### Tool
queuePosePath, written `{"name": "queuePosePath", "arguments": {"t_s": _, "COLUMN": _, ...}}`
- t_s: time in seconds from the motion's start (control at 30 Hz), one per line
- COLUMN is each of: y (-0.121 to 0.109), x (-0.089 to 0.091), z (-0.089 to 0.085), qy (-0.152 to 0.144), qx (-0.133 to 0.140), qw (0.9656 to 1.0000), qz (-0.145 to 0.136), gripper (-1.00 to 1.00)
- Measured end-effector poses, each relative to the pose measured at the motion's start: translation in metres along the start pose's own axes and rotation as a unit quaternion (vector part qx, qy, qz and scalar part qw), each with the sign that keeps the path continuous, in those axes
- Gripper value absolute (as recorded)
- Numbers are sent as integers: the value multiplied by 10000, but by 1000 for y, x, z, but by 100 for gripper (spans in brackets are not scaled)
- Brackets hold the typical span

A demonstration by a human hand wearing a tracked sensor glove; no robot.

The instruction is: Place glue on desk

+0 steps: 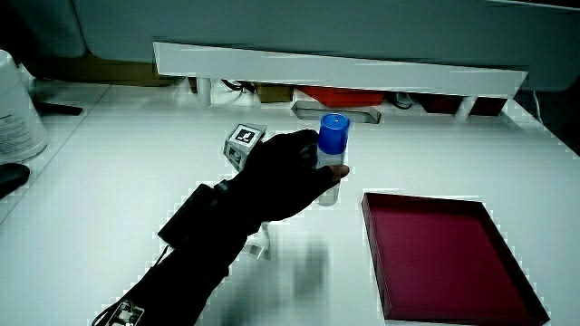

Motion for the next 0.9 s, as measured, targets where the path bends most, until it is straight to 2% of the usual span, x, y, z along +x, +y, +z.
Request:
{"name": "queuePosePath", "arguments": {"t_s": 0.03, "y": -2, "x": -3, "z": 3, "qy": 32, "qx": 54, "qw": 10000, "qz": -18, "gripper": 0}}
{"name": "queuePosePath", "arguments": {"t_s": 0.07, "y": -3, "x": -12, "z": 7, "qy": 203, "qx": 135, "qw": 9997, "qz": -3, "gripper": 0}}
{"name": "queuePosePath", "arguments": {"t_s": 0.17, "y": -7, "x": -23, "z": 12, "qy": 202, "qx": 254, "qw": 9995, "qz": 13, "gripper": 0}}
{"name": "queuePosePath", "arguments": {"t_s": 0.2, "y": -9, "x": -31, "z": 14, "qy": 350, "qx": 301, "qw": 9989, "qz": 107, "gripper": 0}}
{"name": "queuePosePath", "arguments": {"t_s": 0.33, "y": -15, "x": -49, "z": 18, "qy": 144, "qx": 492, "qw": 9984, "qz": 240, "gripper": 0}}
{"name": "queuePosePath", "arguments": {"t_s": 0.47, "y": -18, "x": -64, "z": 21, "qy": 264, "qx": 610, "qw": 9969, "qz": 411, "gripper": 0}}
{"name": "queuePosePath", "arguments": {"t_s": 0.5, "y": -18, "x": -68, "z": 21, "qy": 349, "qx": 646, "qw": 9966, "qz": 379, "gripper": 0}}
{"name": "queuePosePath", "arguments": {"t_s": 0.57, "y": -20, "x": -73, "z": 22, "qy": 409, "qx": 674, "qw": 9956, "qz": 511, "gripper": 0}}
{"name": "queuePosePath", "arguments": {"t_s": 0.6, "y": -21, "x": -72, "z": 21, "qy": 217, "qx": 670, "qw": 9961, "qz": 525, "gripper": 0}}
{"name": "queuePosePath", "arguments": {"t_s": 0.67, "y": -22, "x": -74, "z": 23, "qy": 337, "qx": 742, "qw": 9954, "qz": 499, "gripper": 0}}
{"name": "queuePosePath", "arguments": {"t_s": 0.77, "y": -21, "x": -75, "z": 22, "qy": 336, "qx": 716, "qw": 9956, "qz": 497, "gripper": 0}}
{"name": "queuePosePath", "arguments": {"t_s": 0.9, "y": -21, "x": -77, "z": 22, "qy": 328, "qx": 715, "qw": 9956, "qz": 511, "gripper": -17}}
